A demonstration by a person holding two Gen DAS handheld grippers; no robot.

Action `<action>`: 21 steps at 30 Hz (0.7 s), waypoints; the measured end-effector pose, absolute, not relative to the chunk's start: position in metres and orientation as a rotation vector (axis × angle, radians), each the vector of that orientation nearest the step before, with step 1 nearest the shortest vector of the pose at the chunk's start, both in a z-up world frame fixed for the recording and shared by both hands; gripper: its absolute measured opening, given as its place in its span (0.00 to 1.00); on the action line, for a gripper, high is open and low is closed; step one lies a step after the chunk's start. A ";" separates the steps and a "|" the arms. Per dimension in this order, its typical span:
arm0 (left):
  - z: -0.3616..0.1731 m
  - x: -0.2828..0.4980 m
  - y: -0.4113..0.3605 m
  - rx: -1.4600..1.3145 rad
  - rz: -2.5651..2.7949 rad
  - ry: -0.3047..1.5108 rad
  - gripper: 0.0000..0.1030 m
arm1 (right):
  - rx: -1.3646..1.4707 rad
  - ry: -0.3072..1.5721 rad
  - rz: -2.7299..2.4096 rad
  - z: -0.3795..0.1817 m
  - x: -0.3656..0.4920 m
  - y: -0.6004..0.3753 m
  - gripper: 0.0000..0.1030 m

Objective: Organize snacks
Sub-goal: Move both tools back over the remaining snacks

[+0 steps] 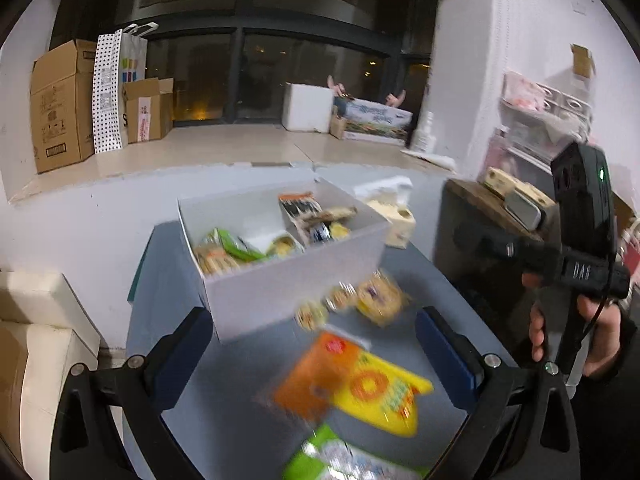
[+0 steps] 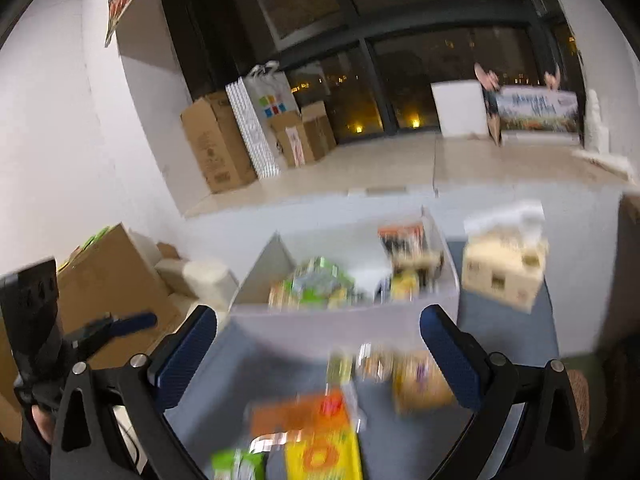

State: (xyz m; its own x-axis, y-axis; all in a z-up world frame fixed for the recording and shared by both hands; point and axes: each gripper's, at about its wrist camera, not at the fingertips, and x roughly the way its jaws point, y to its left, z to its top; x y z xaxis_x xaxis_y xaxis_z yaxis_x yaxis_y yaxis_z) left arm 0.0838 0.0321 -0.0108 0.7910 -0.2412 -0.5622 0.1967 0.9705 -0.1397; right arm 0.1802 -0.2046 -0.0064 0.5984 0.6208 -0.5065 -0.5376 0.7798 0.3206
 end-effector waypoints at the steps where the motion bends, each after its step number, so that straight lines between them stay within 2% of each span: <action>1: -0.014 0.075 0.031 -0.079 -0.242 0.617 1.00 | 0.137 0.649 0.672 -0.014 0.169 -0.209 1.00; 6: -0.032 0.041 0.025 -0.116 -0.280 0.633 1.00 | 0.145 0.720 0.675 -0.058 0.120 -0.224 1.00; 9: -0.042 0.035 0.022 -0.123 -0.293 0.651 1.00 | 0.016 0.722 0.613 -0.080 0.106 -0.218 1.00; 13: -0.050 0.034 0.018 -0.119 -0.306 0.667 1.00 | -0.123 0.754 0.576 -0.099 0.109 -0.200 1.00; 21: -0.056 0.038 0.022 -0.133 -0.308 0.681 1.00 | -0.228 0.877 0.597 -0.143 0.137 -0.164 1.00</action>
State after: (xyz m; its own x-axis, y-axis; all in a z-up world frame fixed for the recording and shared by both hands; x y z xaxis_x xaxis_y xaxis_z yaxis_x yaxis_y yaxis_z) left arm 0.0382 0.0216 -0.0564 0.7341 -0.3225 -0.5976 0.2360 0.9464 -0.2207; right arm 0.1366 -0.1642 -0.1434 0.4907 0.3959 -0.7762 -0.5773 0.8150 0.0508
